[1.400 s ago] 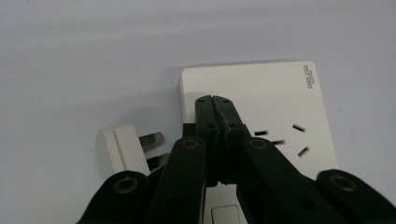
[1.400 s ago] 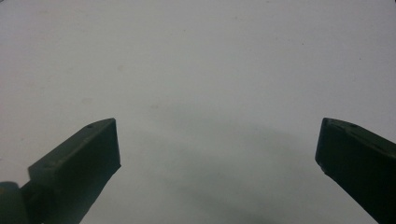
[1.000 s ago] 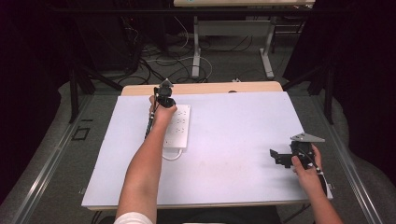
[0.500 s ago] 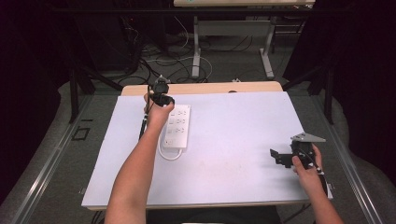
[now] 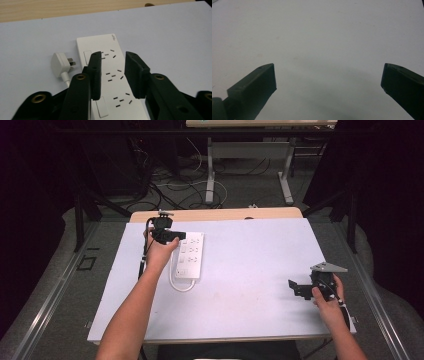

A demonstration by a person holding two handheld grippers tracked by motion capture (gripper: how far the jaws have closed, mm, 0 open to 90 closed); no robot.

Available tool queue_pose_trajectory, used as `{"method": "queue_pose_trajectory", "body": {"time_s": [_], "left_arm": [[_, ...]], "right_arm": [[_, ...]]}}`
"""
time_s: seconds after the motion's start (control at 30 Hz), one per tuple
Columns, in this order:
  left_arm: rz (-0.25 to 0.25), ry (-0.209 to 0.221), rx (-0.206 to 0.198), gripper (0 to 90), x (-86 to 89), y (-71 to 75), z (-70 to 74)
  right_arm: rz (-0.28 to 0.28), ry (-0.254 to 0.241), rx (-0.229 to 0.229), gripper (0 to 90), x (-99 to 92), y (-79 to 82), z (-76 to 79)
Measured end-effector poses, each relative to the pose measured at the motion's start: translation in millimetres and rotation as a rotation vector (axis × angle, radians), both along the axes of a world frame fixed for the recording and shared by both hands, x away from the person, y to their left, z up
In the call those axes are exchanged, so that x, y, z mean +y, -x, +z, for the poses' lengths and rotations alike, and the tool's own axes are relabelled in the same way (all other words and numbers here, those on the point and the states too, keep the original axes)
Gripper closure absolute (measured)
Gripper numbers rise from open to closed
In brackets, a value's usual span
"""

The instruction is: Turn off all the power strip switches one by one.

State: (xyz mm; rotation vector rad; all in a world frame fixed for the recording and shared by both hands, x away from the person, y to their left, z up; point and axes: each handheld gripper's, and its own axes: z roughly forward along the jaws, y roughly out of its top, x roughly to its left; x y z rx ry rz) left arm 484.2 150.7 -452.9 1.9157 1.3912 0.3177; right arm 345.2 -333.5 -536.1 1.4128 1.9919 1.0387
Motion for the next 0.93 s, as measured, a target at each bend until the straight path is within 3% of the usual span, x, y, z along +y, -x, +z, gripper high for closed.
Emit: {"method": "queue_pose_trajectory", "body": {"time_s": [0.2,0.33,0.47,0.67,0.77,0.93], "left_arm": [[-0.018,0.027,-0.039,48.7,7.0,22.0,-2.7],[-0.031,0.010,-0.061,38.9,10.8,34.2,-6.2],[-0.059,0.023,-0.105,27.5,14.6,48.5,-11.5],[-0.063,0.067,-0.166,22.7,23.5,72.1,-20.2],[-0.088,0.042,-0.195,21.7,30.6,83.7,-24.5],[-0.063,0.044,-0.216,20.7,38.4,97.6,-30.4]], "right_arm": [[0.002,0.006,-0.002,0.0,0.7,0.2,-0.4],[0.003,0.009,-0.005,0.0,1.2,0.0,-0.3],[0.008,0.015,-0.006,0.0,1.0,0.2,-0.3],[0.004,0.008,-0.004,0.0,2.7,0.3,-0.4],[0.002,0.006,-0.004,0.0,3.6,1.0,0.3],[0.001,0.008,-0.004,0.0,2.9,0.3,-0.5]]}}
